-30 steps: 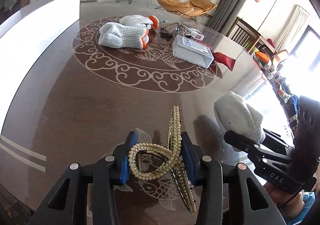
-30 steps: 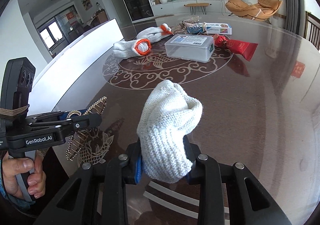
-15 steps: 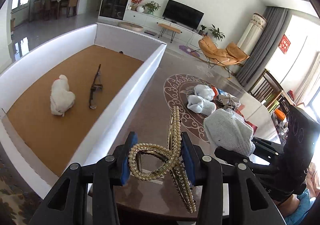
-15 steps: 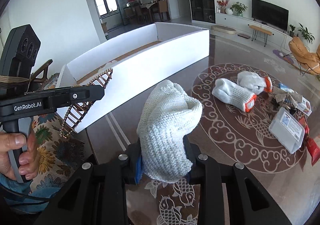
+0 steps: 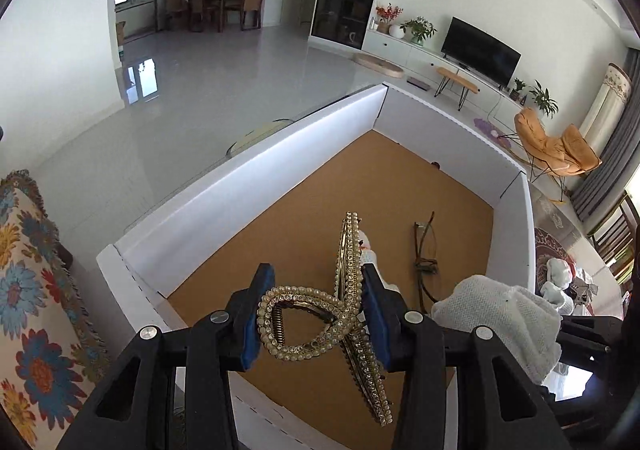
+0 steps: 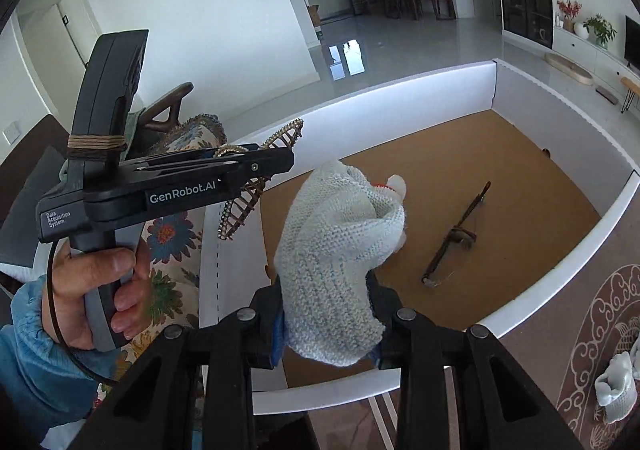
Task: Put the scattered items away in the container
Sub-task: 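Open left gripper over the white box while right gripper releases the glove, then move both grippers back over the table toward the remaining items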
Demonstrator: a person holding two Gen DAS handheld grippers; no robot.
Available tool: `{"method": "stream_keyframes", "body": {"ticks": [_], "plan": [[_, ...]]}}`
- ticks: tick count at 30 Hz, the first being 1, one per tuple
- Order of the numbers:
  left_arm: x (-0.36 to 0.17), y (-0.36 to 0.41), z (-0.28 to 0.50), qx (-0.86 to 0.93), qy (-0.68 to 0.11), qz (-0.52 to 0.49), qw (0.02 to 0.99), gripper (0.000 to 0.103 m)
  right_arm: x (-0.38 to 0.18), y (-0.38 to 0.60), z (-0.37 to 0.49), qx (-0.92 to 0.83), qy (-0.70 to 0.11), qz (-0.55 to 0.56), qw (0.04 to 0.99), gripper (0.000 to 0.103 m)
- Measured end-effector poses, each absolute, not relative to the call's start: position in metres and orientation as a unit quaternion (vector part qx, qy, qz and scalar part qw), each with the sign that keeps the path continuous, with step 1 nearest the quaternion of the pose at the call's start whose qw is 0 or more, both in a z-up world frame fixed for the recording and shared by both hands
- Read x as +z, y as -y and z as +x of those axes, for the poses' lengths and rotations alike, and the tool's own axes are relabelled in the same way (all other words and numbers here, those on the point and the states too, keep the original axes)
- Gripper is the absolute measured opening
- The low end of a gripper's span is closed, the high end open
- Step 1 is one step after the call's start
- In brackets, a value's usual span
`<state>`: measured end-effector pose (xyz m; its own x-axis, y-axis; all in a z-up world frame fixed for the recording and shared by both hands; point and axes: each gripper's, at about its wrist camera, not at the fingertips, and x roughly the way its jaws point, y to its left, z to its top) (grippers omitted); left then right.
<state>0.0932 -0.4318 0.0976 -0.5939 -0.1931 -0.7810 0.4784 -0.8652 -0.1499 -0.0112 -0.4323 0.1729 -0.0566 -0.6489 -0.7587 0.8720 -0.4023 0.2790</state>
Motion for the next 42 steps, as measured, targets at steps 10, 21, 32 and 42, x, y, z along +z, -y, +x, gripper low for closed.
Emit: {"method": "stream_keyframes", "body": {"ticks": [10,21,32,42], "plan": [[0.069,0.440,0.078,-0.850,-0.159,0.451,0.222,0.092,0.124,0.491,-0.012,-0.640,-0.172,0.526,0.533,0.061],[0.116,0.351,0.081,-0.896,-0.107,0.405,0.144,0.092,0.161,0.372,-0.030,-0.755,-0.053,0.425,0.496,0.062],[0.080,0.121,0.049,-0.901,-0.036,0.430,-0.052,0.102,0.125,0.118,-0.014,-0.877,0.004,0.397,0.271,0.063],[-0.013,-0.009,-0.009,-0.868,0.045,0.489,-0.072,0.103,0.088,-0.048,-0.006,-0.896,-0.016,0.443,0.040,0.063]]}}
